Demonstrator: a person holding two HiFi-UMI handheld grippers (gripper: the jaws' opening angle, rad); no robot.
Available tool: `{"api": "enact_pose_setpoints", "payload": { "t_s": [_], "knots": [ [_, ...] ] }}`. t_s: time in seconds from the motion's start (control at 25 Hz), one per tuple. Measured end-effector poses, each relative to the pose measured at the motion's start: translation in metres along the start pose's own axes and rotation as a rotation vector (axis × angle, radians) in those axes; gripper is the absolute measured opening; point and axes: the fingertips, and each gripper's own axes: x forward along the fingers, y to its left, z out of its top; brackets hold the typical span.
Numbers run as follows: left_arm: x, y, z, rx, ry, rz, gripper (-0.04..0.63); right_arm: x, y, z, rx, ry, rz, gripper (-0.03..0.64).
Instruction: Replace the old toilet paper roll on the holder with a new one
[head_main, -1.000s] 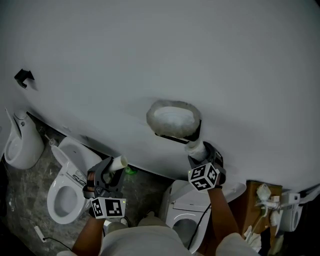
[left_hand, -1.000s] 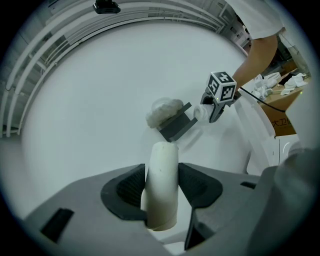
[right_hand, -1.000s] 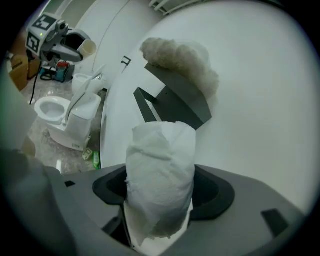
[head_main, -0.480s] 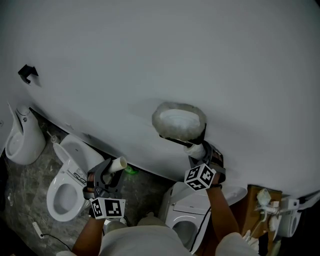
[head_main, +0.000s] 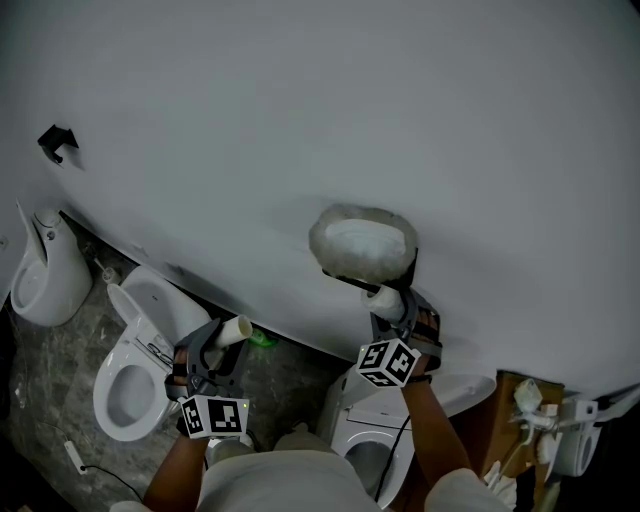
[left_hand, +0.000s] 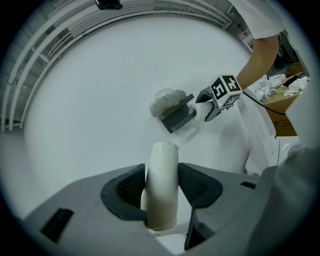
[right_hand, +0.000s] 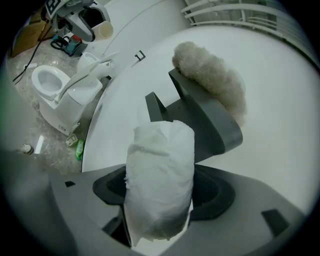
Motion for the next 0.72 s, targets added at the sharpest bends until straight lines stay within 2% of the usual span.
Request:
{"api": "enact_pose_setpoints", "payload": {
  "t_s": [0.48,0.72],
  "knots": [
    [-0.002,-0.001,-0.007,-0.003,0.001,-0.028,0.204,0.007,-0.002,0.017,-0.116,-0.021,-0.068,0.336],
    [-0.003,-0.001,-0.016,-0.008,0.012,-0.040,0.206,0.006,-0.002,0.025,-0.141,-0.043,-0.135,0.336]
  ]
}}
